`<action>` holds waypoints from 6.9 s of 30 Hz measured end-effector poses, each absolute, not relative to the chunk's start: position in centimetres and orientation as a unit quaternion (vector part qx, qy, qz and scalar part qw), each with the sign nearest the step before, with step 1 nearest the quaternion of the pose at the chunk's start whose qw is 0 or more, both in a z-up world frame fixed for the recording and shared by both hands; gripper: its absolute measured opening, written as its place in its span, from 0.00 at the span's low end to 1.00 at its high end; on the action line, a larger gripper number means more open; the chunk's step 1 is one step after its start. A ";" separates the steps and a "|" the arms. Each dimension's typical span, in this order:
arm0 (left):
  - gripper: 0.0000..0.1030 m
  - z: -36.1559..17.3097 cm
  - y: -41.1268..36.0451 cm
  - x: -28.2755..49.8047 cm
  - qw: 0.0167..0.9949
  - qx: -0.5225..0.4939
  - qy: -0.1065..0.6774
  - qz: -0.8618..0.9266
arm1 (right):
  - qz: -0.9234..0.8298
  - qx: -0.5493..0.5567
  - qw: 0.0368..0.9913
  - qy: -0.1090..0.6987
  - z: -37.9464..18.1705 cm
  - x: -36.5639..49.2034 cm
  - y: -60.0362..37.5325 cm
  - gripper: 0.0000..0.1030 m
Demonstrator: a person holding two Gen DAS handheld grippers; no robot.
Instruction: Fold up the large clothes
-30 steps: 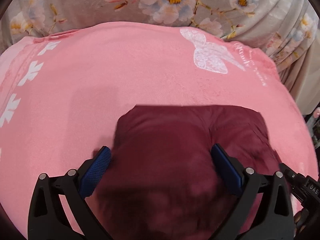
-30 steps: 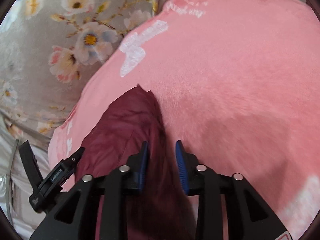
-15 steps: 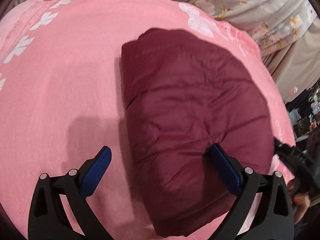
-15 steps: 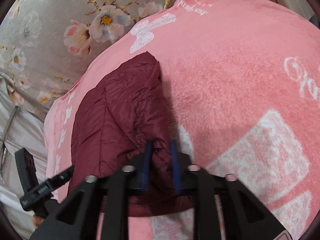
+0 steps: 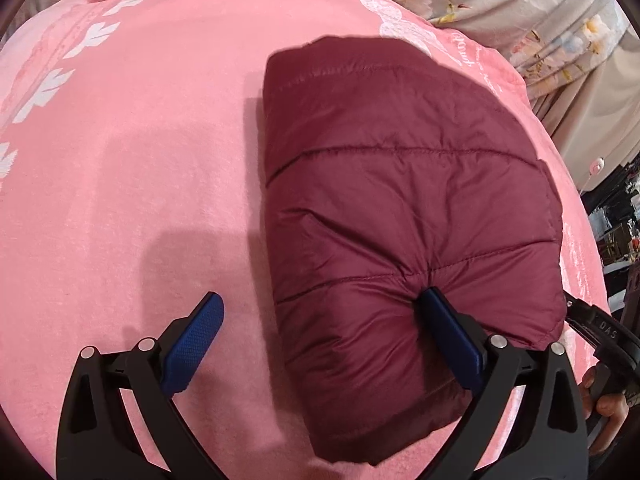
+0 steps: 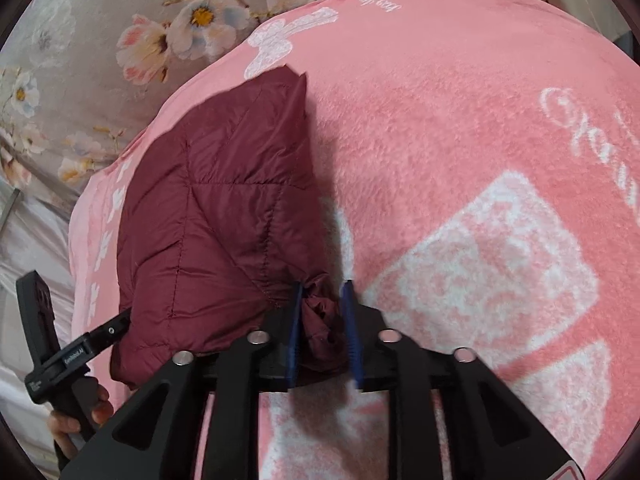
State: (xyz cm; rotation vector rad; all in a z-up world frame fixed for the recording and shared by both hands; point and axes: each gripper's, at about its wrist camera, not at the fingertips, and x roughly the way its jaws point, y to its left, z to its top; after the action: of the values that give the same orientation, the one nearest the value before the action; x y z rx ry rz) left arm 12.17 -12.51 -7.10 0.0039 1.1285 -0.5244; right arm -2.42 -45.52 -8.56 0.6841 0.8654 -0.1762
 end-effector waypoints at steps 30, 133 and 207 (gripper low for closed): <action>0.96 -8.7 -15.9 17.9 0.804 -0.075 0.526 -0.268 | 0.053 0.383 0.850 0.357 -10.8 4.0 -45.1 0.81; 0.74 -1.6 4.3 33.4 0.900 -0.047 0.397 -0.172 | 0.012 0.254 0.913 0.319 -1.8 19.8 -31.5 0.50; 0.95 -6.1 -1.6 23.4 0.909 0.011 0.415 -0.039 | -0.080 0.103 0.922 0.365 -6.9 13.5 -24.8 0.63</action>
State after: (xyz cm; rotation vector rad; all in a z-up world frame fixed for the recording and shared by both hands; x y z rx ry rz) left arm 23.45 -1.63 -6.14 0.0228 0.8567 -0.0809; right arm 13.54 -24.80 -6.86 0.2113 0.7492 -0.1652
